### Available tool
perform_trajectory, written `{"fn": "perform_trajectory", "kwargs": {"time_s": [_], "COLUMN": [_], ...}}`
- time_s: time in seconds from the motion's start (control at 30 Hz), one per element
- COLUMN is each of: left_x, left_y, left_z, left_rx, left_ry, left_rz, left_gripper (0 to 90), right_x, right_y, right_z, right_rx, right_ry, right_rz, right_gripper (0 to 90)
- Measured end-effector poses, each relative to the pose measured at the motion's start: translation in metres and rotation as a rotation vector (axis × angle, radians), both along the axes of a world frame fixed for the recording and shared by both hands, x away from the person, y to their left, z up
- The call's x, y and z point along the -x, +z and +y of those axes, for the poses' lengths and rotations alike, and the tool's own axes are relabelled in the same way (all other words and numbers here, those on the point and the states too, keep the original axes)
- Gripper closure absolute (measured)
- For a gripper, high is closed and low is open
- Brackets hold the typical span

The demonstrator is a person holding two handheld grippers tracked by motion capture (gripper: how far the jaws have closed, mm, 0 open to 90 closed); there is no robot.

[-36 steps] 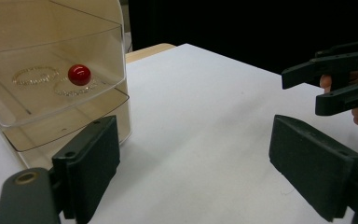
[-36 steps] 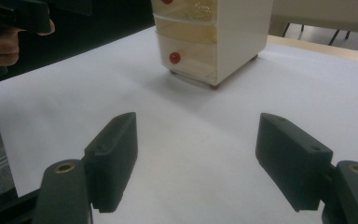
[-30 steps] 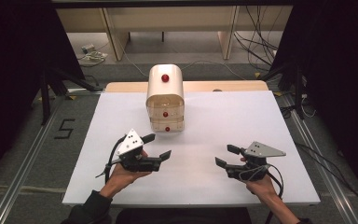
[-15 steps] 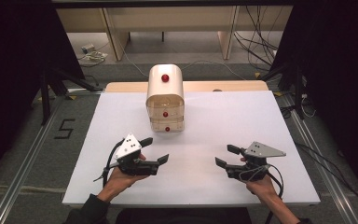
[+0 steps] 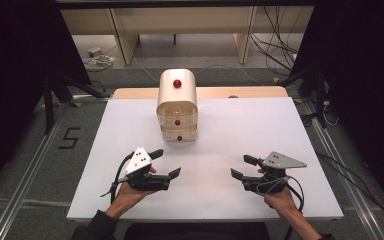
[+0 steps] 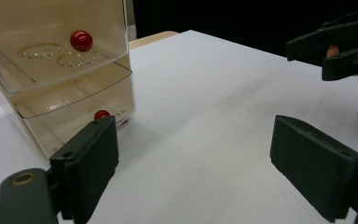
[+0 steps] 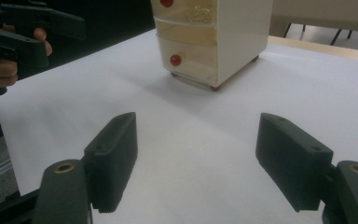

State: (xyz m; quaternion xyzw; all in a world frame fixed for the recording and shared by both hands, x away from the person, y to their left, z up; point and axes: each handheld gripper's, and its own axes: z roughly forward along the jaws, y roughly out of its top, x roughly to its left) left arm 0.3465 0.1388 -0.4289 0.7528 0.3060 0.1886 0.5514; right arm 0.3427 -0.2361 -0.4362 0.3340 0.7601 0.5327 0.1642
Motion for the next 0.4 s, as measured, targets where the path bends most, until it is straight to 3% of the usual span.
{"fn": "perform_trajectory", "kwargs": {"time_s": [0.4], "left_x": [-0.001], "left_y": [0.0007], "left_z": [0.0008], "left_rx": [0.009], "left_ry": [0.007], "left_rz": [0.001], "left_gripper": [15.0], "right_x": [0.0], "right_y": [-0.0002], "right_z": [0.0], "right_rx": [-0.001], "right_ry": [-0.002], "right_rz": [0.004], "right_gripper": [30.0]}}
